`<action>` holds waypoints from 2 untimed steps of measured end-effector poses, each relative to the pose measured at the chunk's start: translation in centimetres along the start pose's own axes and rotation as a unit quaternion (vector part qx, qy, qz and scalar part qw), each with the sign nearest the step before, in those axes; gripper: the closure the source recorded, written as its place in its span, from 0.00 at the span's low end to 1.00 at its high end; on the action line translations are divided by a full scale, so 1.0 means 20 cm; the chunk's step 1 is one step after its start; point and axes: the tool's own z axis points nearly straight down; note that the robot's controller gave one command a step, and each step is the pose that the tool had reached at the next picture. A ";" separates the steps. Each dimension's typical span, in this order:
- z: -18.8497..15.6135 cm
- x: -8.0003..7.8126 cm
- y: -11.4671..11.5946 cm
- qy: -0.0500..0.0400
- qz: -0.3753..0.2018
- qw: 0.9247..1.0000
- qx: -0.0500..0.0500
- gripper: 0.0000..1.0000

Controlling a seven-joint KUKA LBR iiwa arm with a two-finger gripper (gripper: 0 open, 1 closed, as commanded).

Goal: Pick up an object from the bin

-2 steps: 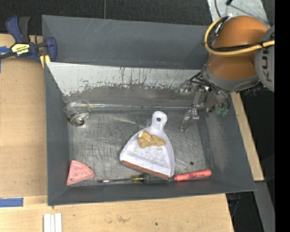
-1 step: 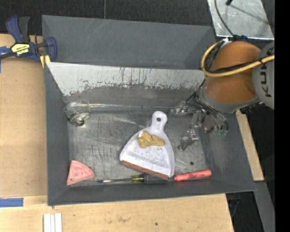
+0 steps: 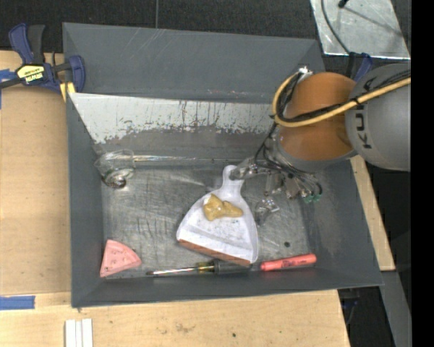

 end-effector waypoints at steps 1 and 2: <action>0.12 -0.05 0.09 -0.001 -0.067 0.998 -0.002 0.00; 0.11 -0.01 0.23 -0.019 -0.363 0.932 0.007 1.00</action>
Offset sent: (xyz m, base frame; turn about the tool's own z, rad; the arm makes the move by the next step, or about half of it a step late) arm -0.0233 0.0436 -0.0342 -0.7482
